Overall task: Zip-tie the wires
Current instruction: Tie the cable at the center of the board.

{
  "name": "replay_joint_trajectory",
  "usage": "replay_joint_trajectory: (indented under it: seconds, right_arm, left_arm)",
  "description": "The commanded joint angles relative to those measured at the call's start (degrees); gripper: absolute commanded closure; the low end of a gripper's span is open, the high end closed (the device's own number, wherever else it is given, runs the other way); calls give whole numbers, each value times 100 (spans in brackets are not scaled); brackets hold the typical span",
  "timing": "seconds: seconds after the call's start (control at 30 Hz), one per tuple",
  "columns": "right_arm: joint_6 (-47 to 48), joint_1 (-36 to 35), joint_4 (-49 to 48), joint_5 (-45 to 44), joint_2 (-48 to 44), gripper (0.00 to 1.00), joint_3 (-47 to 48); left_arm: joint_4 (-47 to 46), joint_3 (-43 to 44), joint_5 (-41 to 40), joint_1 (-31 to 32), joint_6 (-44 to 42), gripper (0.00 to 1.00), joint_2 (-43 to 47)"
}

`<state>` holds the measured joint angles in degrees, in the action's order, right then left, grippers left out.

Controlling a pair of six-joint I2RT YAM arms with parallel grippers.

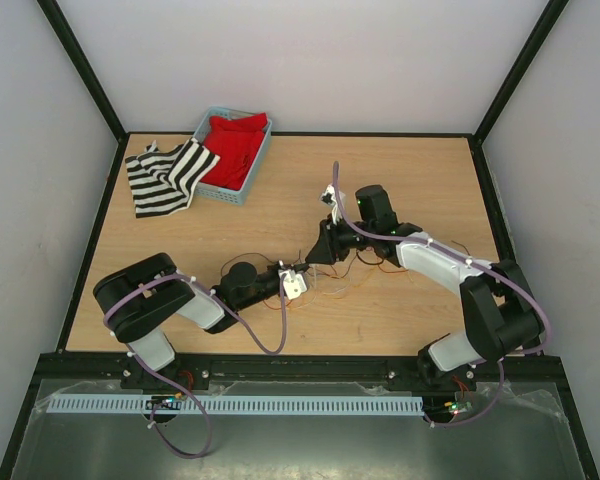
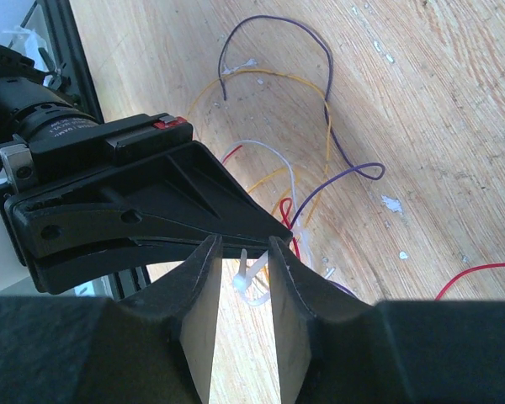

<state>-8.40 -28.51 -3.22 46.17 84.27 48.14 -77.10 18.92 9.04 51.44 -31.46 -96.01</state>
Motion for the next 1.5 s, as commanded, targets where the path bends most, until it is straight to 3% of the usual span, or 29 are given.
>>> replay_joint_trajectory:
  seconds: [0.0, 0.27, 0.6, 1.47]
  right_arm:
    - [-37, -33, -137, 174, 78, 62, -11]
    - [-47, -39, -145, 188, 109, 71, -50]
    - [-132, -39, -208, 155, 133, 100, 112]
    - [-140, 52, -304, -361, 501, 100, 1042]
  left_arm:
    - [-175, 104, 90, -29, 25, 100, -16]
    - [-179, 96, 91, -29, 32, 100, -15]
    - [-174, 72, 123, -29, 43, 100, 2]
    - [-174, 17, 140, 165, -5, 100, -27]
